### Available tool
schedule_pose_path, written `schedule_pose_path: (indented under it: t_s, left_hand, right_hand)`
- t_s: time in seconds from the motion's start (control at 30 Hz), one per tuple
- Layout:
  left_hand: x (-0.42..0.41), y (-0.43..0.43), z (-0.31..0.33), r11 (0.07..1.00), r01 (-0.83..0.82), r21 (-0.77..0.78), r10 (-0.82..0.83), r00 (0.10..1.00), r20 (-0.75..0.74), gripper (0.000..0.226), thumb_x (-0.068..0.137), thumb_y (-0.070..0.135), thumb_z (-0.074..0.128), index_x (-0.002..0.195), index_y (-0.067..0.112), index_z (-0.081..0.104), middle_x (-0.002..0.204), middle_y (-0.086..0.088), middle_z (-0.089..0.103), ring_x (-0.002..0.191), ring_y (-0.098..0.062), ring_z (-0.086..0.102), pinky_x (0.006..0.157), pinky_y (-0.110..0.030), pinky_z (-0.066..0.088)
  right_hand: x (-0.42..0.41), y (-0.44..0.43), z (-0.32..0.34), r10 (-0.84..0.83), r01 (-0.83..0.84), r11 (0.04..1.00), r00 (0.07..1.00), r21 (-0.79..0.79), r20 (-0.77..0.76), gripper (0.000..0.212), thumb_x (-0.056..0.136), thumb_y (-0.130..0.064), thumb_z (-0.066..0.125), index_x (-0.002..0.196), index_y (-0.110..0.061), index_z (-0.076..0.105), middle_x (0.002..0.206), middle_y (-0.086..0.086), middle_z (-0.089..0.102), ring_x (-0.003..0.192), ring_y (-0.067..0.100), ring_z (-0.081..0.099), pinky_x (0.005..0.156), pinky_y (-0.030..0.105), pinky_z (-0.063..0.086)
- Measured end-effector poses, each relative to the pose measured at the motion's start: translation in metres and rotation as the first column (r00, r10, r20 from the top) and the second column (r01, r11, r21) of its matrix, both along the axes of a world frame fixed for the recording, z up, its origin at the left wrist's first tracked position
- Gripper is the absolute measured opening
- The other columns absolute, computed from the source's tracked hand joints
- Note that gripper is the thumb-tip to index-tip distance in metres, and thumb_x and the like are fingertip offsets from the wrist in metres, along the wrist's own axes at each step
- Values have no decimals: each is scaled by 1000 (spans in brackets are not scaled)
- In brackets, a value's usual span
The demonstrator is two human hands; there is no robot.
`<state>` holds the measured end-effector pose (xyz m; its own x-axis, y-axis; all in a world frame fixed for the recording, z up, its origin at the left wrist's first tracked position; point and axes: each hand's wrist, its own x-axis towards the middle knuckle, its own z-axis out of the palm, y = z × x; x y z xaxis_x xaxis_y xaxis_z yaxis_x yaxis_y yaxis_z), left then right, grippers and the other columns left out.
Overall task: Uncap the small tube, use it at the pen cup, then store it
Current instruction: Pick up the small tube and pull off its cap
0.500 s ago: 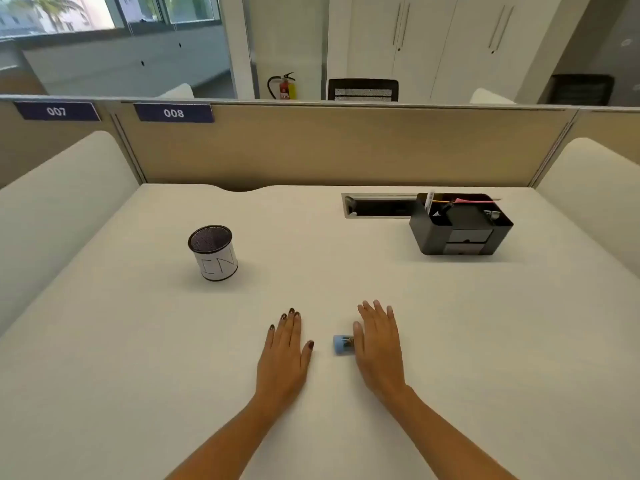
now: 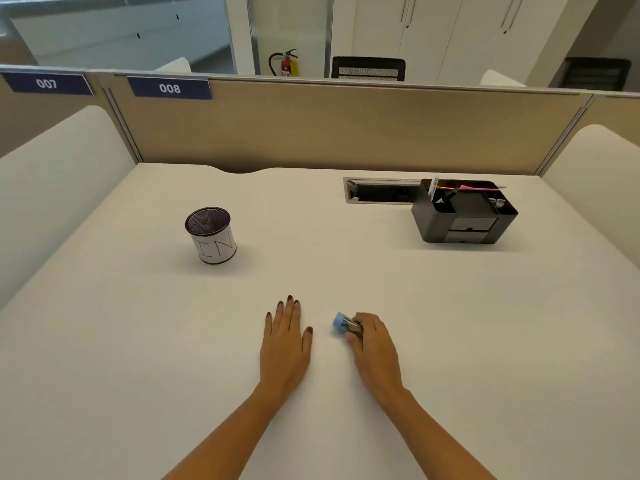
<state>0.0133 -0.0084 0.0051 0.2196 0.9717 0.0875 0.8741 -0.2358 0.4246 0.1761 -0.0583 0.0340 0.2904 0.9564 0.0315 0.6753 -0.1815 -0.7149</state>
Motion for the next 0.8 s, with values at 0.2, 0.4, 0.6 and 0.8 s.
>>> schedule_pose_path:
  t_s: [0.2,0.4,0.6,0.8]
  left_hand:
    - [34,-3,53,863,10,-504,372,662,650,38,101,31,32,132,23,54,147,1,42,138,-17,32,113,-33,22]
    - [46,-9,87,757,314,-573,490,307,816,49,102,36,28,111,10,67,99,-18,66,76,-27,58,48,-24,41]
    - [52,-8,97,744,335,-579,487,321,812,49,100,44,31,104,10,66,66,0,67,46,-10,49,40,-19,35]
    - [59,-13,104,773,233,-590,518,305,799,48,100,44,29,114,11,61,89,-5,68,66,-7,66,47,-17,49]
  right_hand:
    - [-15,1,23,-93,101,995,930,4,-355,7,92,-17,66,97,-16,61,86,2,68,74,15,64,63,15,49]
    - [-27,1,43,-61,78,997,828,7,-558,24,94,-30,62,118,-24,59,95,4,75,62,17,73,63,24,60]
    - [-28,1,51,-57,82,997,787,13,-614,33,96,-33,57,127,-21,60,107,5,73,95,25,71,85,40,60]
    - [-32,-2,57,-26,64,997,759,35,-650,32,99,-29,53,129,-24,62,113,0,72,103,19,70,91,44,58]
